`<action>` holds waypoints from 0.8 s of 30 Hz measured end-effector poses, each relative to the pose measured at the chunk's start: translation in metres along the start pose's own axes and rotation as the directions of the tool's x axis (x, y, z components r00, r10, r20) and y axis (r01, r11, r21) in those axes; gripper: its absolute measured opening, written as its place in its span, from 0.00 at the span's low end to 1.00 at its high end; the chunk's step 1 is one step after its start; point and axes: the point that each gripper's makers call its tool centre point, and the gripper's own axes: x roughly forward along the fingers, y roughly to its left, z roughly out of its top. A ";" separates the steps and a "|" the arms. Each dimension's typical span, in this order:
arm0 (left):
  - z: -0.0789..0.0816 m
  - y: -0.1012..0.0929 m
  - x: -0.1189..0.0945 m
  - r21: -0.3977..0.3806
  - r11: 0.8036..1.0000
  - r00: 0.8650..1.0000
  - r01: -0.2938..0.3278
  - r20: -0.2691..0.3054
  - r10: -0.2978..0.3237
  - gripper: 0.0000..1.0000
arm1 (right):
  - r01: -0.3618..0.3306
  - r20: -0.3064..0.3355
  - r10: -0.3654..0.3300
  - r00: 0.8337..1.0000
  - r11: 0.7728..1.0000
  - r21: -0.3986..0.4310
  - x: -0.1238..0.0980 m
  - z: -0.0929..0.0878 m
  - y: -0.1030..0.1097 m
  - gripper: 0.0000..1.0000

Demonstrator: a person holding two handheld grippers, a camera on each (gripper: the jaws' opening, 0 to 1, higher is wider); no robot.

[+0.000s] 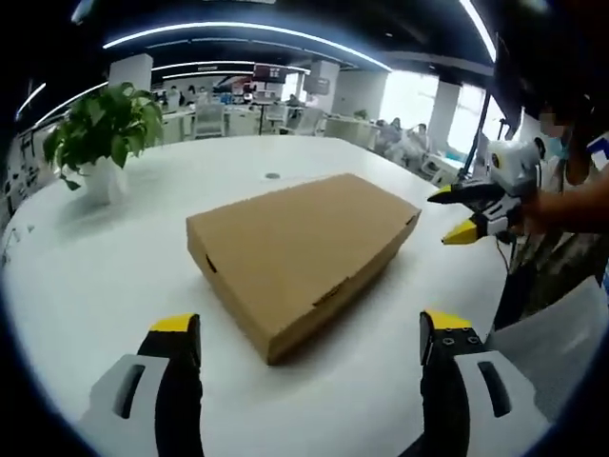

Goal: Operate the shoe box by opening the lid, removing the specified soft item, and placing it in the target area until the item is outside and the box remains undamaged.

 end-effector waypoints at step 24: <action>-0.004 0.024 0.019 0.091 0.989 0.993 -0.118 0.016 0.117 0.49 | -0.042 -0.018 0.042 0.999 0.999 0.006 0.034 -0.005 -0.011 0.33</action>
